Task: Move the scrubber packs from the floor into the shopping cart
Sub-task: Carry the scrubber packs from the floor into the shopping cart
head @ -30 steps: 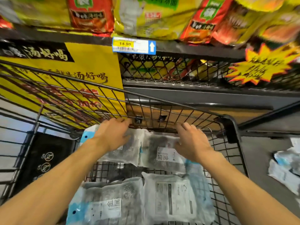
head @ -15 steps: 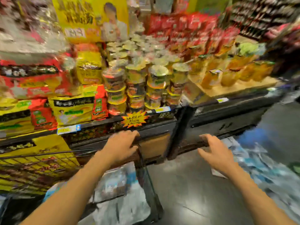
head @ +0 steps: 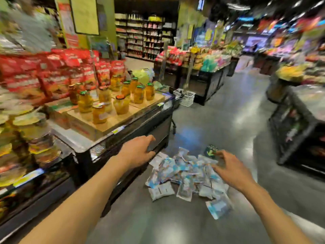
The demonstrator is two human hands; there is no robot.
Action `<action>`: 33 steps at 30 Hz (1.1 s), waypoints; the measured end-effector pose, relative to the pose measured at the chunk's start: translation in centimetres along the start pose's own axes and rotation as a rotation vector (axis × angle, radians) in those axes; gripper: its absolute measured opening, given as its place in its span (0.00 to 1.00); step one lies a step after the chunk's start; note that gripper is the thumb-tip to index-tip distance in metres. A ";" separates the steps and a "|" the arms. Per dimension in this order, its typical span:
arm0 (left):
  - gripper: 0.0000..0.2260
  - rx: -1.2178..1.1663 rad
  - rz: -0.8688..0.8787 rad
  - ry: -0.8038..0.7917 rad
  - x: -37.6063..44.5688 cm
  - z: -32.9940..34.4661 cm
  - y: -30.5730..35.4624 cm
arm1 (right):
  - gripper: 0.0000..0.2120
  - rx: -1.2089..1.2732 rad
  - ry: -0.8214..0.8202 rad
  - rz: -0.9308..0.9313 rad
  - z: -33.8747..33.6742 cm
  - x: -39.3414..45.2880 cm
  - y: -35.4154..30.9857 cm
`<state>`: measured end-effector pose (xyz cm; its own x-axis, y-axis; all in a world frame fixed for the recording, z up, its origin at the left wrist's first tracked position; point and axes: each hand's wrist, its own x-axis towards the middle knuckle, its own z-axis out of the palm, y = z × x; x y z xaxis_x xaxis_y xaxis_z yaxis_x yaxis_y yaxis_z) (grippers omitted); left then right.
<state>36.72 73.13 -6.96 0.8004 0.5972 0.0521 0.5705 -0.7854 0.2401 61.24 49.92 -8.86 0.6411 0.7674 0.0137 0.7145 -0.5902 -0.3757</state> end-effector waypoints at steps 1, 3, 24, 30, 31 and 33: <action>0.23 0.000 0.031 -0.008 1.7 0.5 1.1 | 0.25 -0.003 0.008 0.036 -0.9 0.1 1.1; 0.20 -0.013 0.087 -0.023 5.1 1.4 3.2 | 0.25 -0.004 0.026 0.111 -2.4 0.4 2.9; 0.22 -0.182 0.304 -0.290 41.0 14.0 12.1 | 0.26 0.048 0.052 0.541 -3.0 21.8 18.6; 0.21 -0.269 0.215 -0.394 48.7 21.4 14.4 | 0.25 0.207 -0.006 0.646 0.4 28.9 26.9; 0.21 -0.280 0.200 -0.411 50.0 22.8 14.8 | 0.25 0.249 -0.024 0.659 1.2 30.1 28.5; 0.20 -0.307 0.158 -0.443 52.5 25.7 15.5 | 0.27 0.301 -0.066 0.691 3.2 32.6 31.8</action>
<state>92.35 88.16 -25.40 0.9105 0.2988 -0.2858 0.4104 -0.7372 0.5368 103.94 56.92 -23.35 0.8905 0.2669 -0.3686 0.0428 -0.8554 -0.5161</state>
